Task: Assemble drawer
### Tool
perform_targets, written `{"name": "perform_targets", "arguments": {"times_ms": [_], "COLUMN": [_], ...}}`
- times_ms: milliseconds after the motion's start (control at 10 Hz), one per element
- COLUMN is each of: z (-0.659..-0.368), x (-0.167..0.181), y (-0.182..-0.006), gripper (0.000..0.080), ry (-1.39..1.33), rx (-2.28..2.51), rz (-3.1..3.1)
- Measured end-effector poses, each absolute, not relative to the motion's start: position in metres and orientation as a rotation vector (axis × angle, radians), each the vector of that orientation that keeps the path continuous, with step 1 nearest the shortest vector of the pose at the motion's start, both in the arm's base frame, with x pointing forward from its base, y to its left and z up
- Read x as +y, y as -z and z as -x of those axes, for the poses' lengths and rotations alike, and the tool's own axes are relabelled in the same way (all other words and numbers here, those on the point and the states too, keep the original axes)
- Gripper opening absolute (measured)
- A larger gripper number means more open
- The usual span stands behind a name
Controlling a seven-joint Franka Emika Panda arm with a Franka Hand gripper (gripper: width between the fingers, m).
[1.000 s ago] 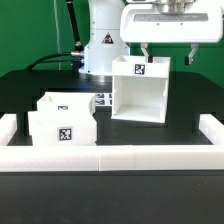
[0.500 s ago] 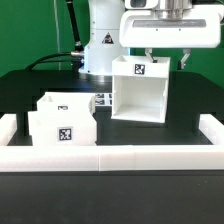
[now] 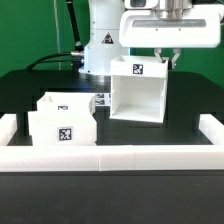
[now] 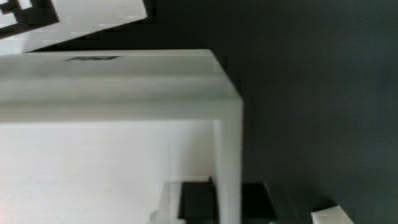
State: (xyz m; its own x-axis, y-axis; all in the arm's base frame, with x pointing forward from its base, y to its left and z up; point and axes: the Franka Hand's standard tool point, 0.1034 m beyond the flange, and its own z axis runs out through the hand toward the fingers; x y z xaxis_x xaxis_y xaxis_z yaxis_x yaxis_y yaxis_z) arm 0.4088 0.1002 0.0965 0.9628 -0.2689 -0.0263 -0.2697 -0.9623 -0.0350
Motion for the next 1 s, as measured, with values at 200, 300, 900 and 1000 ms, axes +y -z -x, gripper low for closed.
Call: {"name": "perform_targets", "arguments": {"times_ms": [200, 300, 900, 1000], "z": [-0.409, -0.409, -0.471, -0.485], "x": [0.100, 0.100, 0.106, 0.106], "y": [-0.097, -0.097, -0.097, -0.097], "gripper": [0.0036, 0.0036, 0.0038, 0.0038], "ry": [-0.033, -0.033, 0.036, 0.054], "rx": [0.422, 0.422, 0.399, 0.403], "rz": [3.074, 3.074, 3.042, 3.034]}}
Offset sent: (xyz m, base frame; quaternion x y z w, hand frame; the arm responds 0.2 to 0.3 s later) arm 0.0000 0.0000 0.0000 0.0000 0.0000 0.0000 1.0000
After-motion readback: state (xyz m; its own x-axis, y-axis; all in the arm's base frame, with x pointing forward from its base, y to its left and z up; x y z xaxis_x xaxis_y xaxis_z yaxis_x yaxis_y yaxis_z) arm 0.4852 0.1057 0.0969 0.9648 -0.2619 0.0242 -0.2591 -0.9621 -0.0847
